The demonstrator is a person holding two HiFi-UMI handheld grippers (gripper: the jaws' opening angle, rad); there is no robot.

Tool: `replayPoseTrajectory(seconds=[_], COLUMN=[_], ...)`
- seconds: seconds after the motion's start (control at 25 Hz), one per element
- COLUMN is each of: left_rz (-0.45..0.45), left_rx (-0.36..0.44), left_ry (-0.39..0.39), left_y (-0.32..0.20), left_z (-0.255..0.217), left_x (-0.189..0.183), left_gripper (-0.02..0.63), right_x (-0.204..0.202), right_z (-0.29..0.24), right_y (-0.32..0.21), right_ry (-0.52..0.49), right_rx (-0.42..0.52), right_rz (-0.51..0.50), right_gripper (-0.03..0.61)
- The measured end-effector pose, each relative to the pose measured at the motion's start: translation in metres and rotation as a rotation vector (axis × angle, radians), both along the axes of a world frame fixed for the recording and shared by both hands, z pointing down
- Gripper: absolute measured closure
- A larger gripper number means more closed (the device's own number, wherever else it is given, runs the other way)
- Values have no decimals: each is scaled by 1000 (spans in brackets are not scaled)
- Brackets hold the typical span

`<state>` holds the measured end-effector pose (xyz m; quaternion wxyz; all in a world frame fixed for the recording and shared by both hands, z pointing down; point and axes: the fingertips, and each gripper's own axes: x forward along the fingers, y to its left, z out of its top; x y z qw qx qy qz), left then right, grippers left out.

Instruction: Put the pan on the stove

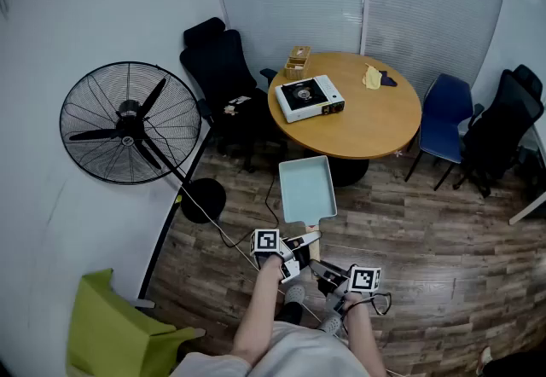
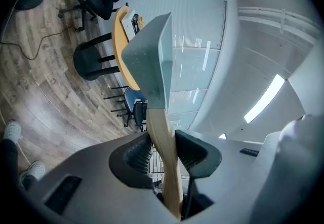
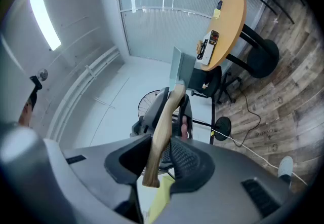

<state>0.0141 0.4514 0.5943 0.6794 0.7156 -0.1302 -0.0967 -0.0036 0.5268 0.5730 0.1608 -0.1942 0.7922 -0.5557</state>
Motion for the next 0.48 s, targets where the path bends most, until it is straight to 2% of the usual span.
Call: replayPoseTrajectory(seconds=[0.24, 0.48], left_rz=[-36, -16], left_rx=[23, 67], left_ry=[-29, -64], left_y=[3, 11], left_z=[-9, -17], left_x=[-12, -20], left_gripper=[462, 460], right_x=[-12, -20], right_z=[0, 4], right_y=[7, 14], right_ry=[-50, 26], right_rx=[6, 13], right_rz=[-8, -30], right_gripper=[457, 457])
